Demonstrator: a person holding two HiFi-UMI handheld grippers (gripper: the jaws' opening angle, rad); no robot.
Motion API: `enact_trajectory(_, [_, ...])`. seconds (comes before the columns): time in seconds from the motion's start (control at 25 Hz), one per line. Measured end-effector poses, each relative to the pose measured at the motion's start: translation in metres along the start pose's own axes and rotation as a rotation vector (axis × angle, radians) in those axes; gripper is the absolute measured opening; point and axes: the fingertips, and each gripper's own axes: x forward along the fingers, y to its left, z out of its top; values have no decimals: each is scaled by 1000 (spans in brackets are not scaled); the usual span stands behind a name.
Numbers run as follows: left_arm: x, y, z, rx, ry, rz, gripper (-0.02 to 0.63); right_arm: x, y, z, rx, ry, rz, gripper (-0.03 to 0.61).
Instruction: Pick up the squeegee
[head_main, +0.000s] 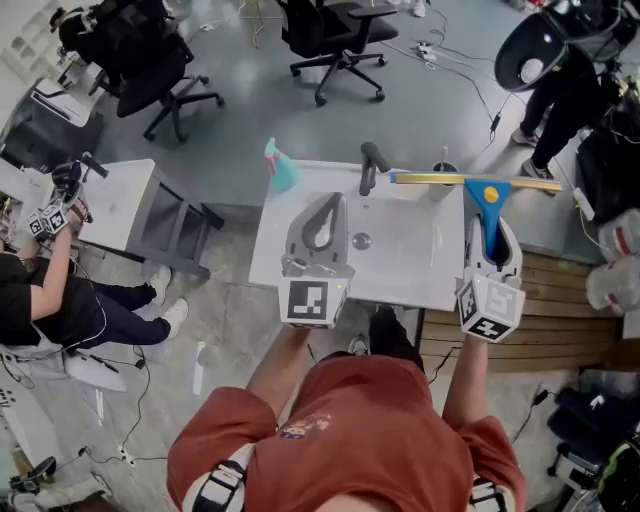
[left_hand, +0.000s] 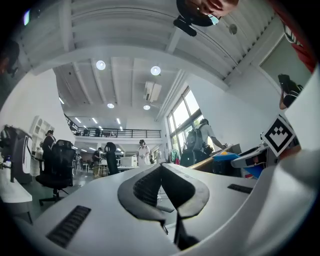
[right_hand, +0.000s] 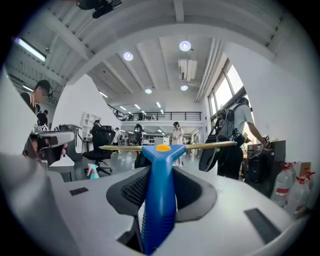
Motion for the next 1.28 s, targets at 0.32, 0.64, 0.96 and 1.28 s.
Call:
enact_trajectory(0.32, [15,-6,33,20,-75,6,18,-8,-17,63,-1,-177,-31,140])
enact_trajectory(0.64, [12,-6,67,58,-168,27,17,-24,-20,100,-22,-319,-36,140])
enact_trajectory(0.96, [0,-18,76,97,-205,11,18,-46,-14,114,-66,-443,-46,140])
enact_trajectory(1.28, [-2,-14,65,77,-171,13,17,-46,-7,109,-61,-432,-42,140])
